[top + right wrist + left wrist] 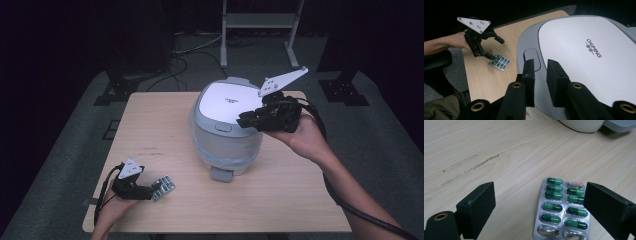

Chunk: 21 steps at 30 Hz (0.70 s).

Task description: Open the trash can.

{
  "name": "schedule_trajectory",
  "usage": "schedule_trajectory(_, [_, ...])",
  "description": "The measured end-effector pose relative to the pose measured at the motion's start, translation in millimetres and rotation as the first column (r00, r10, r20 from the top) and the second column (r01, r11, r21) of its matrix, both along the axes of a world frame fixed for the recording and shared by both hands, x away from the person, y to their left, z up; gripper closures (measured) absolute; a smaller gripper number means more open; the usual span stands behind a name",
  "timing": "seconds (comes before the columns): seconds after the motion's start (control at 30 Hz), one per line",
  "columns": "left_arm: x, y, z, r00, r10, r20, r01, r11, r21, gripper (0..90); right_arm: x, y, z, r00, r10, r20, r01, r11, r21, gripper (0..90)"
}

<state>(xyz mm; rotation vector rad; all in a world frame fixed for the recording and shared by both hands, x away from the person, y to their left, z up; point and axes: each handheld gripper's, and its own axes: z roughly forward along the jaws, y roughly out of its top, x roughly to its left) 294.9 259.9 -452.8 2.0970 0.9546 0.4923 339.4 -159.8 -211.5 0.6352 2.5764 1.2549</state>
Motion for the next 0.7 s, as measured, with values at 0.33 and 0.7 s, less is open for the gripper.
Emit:
schedule_trajectory(0.33, [0.1, -0.1, -0.4, 1.0000, -0.001, 0.001, 0.001, 1.0000, 0.009, 9.8, 3.8, 9.8, -2.2, 0.9997, 0.023, -0.008, -0.023, 1.000, -0.008, 81.2])
schedule_trajectory(0.7, [-0.2, 0.7, -0.6, 1.0000, 0.001, -0.002, -0.001, 1.0000, 0.006, 9.8, 9.6, 21.7, -6.3, 0.9992, 0.036, -0.016, -0.036, 0.999, -0.019, 83.7])
